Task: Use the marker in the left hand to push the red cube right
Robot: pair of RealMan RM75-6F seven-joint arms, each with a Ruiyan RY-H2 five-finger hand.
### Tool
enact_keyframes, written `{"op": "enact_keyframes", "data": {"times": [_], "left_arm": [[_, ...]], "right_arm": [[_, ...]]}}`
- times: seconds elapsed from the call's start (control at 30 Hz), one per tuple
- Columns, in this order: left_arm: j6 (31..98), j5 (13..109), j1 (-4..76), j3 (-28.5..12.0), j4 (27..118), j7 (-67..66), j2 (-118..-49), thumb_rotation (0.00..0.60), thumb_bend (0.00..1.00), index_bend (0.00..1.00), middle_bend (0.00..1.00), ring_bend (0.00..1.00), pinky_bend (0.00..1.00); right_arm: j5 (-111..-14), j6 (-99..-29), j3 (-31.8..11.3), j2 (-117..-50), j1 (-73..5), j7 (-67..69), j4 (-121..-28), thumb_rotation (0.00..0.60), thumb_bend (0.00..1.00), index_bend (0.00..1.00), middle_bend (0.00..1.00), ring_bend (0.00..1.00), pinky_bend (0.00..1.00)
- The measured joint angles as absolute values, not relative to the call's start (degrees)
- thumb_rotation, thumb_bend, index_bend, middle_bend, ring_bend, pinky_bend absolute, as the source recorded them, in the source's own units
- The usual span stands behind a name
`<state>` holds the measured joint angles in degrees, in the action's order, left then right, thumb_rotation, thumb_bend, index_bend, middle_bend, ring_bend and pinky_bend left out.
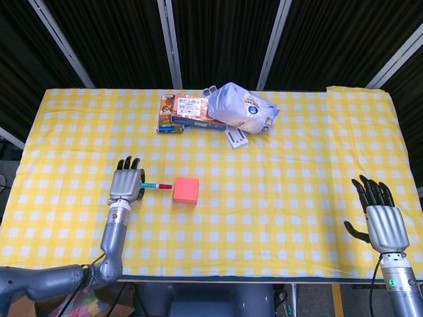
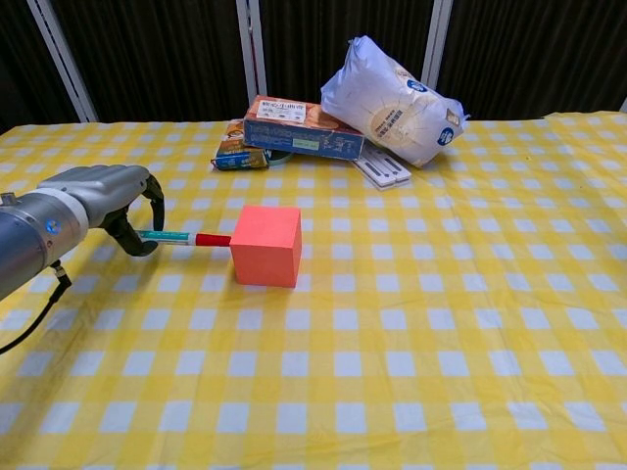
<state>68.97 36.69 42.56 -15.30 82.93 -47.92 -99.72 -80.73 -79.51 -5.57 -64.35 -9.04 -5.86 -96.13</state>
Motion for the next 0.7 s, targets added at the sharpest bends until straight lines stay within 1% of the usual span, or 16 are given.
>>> {"op": "enact_keyframes", "data": {"times": [0.3,0.5,0.7], "left_arm": [[68.75,35.52,44.08,-15.94,83.10,-48.65,-101.00,0.600,0.48,0.53,0.11,0.00,0.09],[68.46,35.05,45.85,-16.24,81.94,-49.74,-103.31,0.600,0.48,0.53,0.11,0.00,0.09],[68.11,34.25,48.96,-17.43,80.59,-51.86,-106.56,0.600,0.48,0.53,0.11,0.00,0.09]], "right_arm": [[-80.67,-79.49,-5.60,-64.30,-9.00,-5.43,-96.24,0.600,0.30,0.00,0.00,0.00,0.00],[-80.60,-79.31,-5.61,-64.24,-9.06,-5.24,-96.20,0.600,0.30,0.00,0.00,0.00,0.00],[-80.55,-79.20,-5.60,-64.07,-9.05,-4.83,-96.24,0.600,0.30,0.00,0.00,0.00,0.00]]}}
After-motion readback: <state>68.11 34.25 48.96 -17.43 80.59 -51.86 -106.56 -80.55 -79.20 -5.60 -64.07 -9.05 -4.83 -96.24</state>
